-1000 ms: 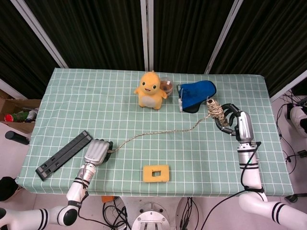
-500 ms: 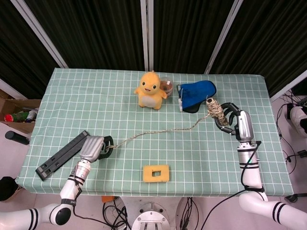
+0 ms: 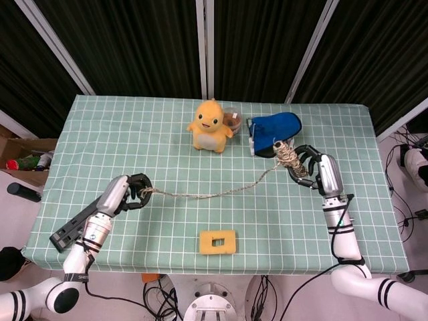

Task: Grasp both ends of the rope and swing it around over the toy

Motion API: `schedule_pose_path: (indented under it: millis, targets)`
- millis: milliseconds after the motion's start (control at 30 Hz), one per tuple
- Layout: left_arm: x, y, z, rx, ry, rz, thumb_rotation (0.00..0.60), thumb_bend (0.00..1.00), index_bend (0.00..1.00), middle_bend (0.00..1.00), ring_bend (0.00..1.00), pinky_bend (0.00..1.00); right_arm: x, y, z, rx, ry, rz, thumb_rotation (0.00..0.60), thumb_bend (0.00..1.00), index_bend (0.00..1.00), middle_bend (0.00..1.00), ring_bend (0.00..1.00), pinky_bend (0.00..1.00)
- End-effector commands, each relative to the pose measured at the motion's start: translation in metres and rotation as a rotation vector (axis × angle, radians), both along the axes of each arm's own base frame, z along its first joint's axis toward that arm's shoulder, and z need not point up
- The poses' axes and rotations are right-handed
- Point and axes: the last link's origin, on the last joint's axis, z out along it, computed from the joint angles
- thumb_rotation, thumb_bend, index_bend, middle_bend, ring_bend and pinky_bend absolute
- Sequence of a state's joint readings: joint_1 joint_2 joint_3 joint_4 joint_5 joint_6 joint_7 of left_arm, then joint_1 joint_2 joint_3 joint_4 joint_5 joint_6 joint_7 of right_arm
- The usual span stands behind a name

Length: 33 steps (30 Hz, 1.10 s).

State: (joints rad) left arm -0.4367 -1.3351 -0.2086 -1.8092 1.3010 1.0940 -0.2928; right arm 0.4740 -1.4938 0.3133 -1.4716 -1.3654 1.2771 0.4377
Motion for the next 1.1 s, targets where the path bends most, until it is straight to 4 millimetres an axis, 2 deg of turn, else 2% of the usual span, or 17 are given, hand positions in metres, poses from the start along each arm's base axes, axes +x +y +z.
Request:
schedule_pose_path:
  millis: [33, 267, 467, 733, 1100]
  targets:
    - [0.017, 0.002, 0.028, -0.066, -0.094, -0.005, 0.6, 0.56, 0.75, 0.73, 0.66, 0.69, 0.014, -0.013, -0.007, 0.027, 0.019, 0.037, 0.6, 0.68, 0.79, 0.63, 0.61, 0.82]
    - [0.055, -0.005, 0.068, -0.103, -0.167, -0.084, 0.6, 0.56, 0.75, 0.74, 0.66, 0.69, 0.042, -0.037, -0.038, 0.076, 0.1, 0.09, 0.6, 0.68, 0.79, 0.63, 0.61, 0.82]
    - [0.094, -0.005, 0.099, -0.125, -0.221, -0.138, 0.6, 0.56, 0.75, 0.74, 0.67, 0.69, 0.056, -0.048, -0.07, 0.068, 0.177, 0.14, 0.6, 0.69, 0.79, 0.63, 0.61, 0.82]
    - [0.145, 0.0, 0.13, -0.174, -0.298, -0.161, 0.6, 0.56, 0.75, 0.74, 0.67, 0.7, 0.064, -0.048, -0.104, 0.113, 0.172, 0.177, 0.6, 0.69, 0.79, 0.63, 0.61, 0.82]
    - [0.226, 0.029, 0.152, -0.213, -0.379, -0.175, 0.6, 0.56, 0.75, 0.75, 0.67, 0.7, 0.081, -0.035, -0.138, 0.184, 0.135, 0.253, 0.6, 0.7, 0.79, 0.63, 0.61, 0.82]
